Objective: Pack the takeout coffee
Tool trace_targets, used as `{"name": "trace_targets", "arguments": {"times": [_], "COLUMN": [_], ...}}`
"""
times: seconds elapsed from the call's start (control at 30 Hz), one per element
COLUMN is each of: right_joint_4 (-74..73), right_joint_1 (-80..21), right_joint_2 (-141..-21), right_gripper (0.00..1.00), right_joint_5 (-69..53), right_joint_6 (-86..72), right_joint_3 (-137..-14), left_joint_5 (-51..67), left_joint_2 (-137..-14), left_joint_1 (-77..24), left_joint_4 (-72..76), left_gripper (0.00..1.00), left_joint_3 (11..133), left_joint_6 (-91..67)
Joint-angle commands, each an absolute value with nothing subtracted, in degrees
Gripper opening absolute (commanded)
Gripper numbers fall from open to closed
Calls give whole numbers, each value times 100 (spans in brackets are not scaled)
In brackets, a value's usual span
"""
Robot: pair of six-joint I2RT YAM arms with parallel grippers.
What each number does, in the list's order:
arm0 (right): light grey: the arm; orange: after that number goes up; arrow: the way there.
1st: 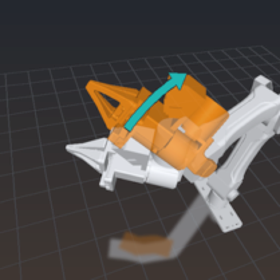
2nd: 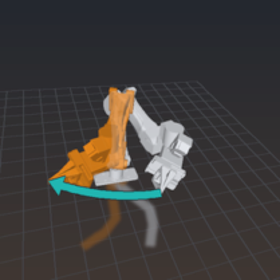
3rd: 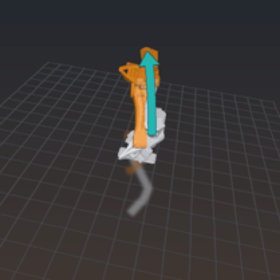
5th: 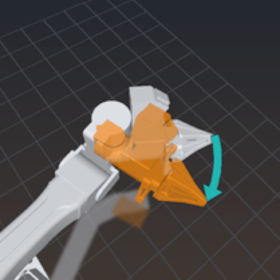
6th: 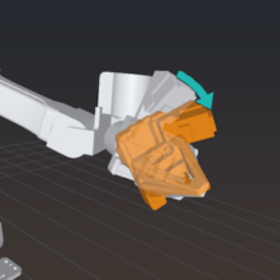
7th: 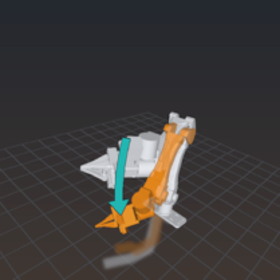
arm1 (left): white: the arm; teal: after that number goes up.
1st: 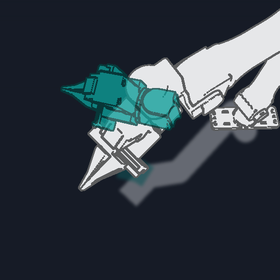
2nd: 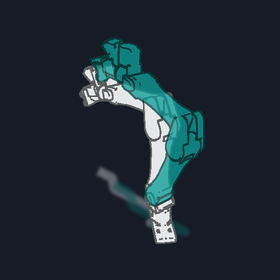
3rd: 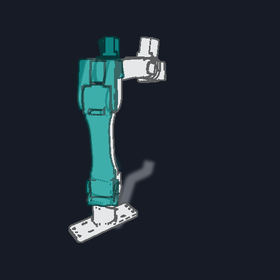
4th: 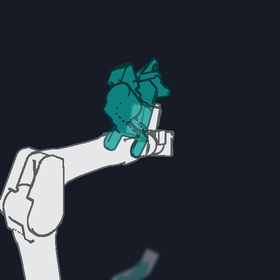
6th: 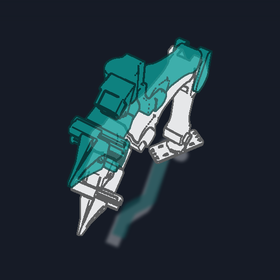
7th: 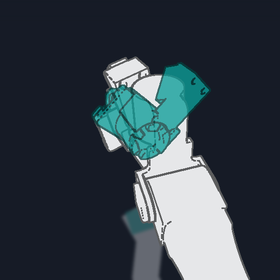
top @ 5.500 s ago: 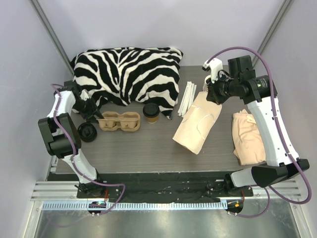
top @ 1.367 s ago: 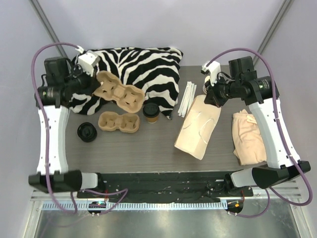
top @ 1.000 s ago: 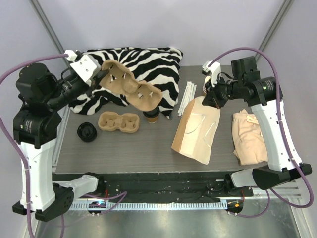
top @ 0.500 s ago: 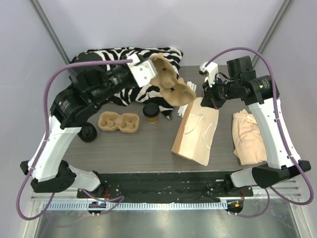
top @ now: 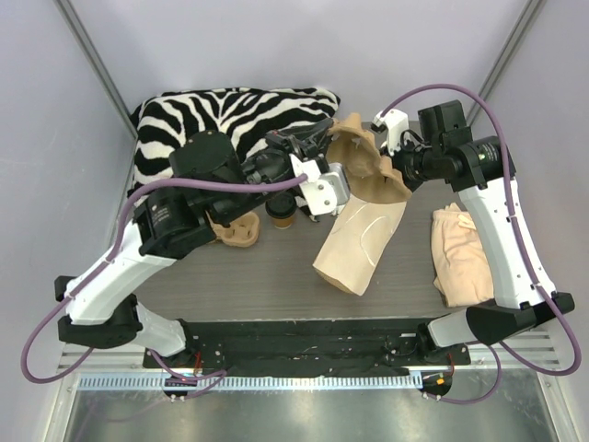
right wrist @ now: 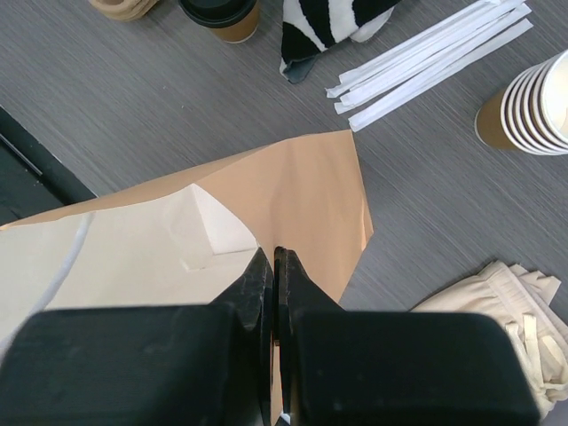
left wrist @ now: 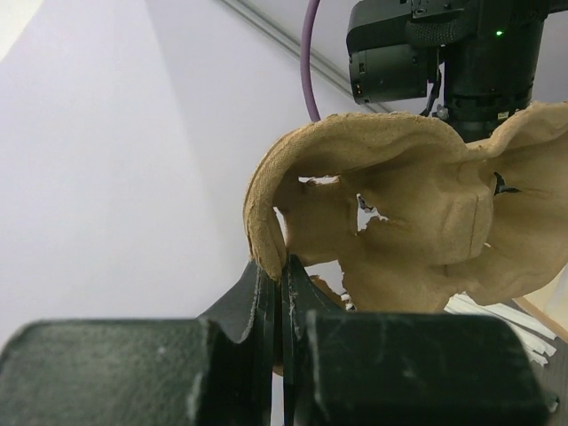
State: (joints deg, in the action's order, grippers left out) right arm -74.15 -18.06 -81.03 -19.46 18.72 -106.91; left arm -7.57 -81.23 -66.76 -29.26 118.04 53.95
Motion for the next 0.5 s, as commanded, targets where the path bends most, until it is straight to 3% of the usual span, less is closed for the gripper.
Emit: {"name": "trace_targets", "arguments": {"times": [0.0,0.47], "right_joint_4": [-7154,-6970], "right_joint_1": [-1854,-1854], "right_joint_2": [-7954,-7831], "right_gripper": [1,1], "right_joint_5": [-1855,-1583], "right_joint_6": [1661,1556], "right_joint_3": [-10731,-10512], "left_joint_5": [-1423,-2012], "left_joint_2": [-8235,-8551], "left_joint_1": [-6960,-7172], "left_joint_4": [-2250,-2021], "left_gripper": [0,0], "left_joint_3": [11769,11979], "left_joint_6": [5669,5546]}}
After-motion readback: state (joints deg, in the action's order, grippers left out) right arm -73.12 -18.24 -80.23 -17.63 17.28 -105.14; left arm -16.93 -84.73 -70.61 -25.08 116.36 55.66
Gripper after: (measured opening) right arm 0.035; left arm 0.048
